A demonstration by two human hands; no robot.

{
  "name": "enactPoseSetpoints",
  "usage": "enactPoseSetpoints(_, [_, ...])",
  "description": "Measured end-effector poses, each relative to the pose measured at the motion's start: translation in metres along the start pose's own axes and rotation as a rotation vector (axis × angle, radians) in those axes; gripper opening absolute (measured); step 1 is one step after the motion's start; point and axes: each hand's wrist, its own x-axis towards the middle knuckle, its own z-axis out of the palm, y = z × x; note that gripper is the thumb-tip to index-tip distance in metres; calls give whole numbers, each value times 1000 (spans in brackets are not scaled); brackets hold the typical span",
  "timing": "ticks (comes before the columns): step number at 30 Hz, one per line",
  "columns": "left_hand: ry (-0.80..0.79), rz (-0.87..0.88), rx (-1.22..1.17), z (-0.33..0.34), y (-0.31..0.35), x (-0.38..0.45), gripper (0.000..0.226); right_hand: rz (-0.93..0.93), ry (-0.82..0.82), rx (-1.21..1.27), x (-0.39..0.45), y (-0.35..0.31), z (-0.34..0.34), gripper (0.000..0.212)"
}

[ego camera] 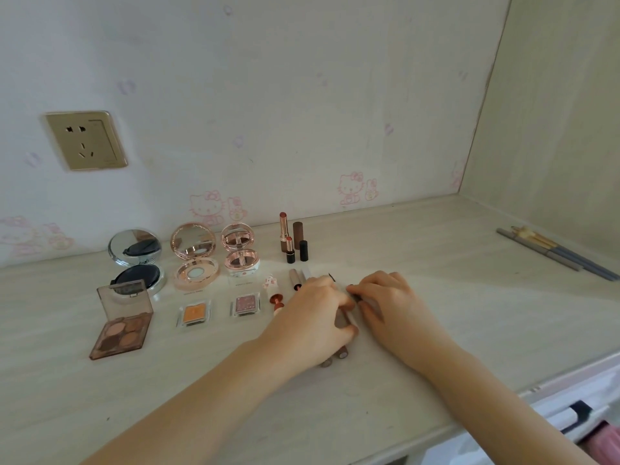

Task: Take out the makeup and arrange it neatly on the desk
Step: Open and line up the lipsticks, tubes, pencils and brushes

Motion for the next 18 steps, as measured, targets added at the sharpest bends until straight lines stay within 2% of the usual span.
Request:
enactPoseSetpoints(6, [44, 2, -9, -2, -4, -3, 32, -25, -71, -9, 0, -4, -1, 37])
enactPoseSetpoints(12, [69, 6, 22, -5, -4, -3, 30, -53, -91, -6, 0, -5, -3, 35])
enactPoseSetpoints(18, [82, -5, 19, -4, -2, -4, 30, 4, -61, 47, 0, -4, -4, 36])
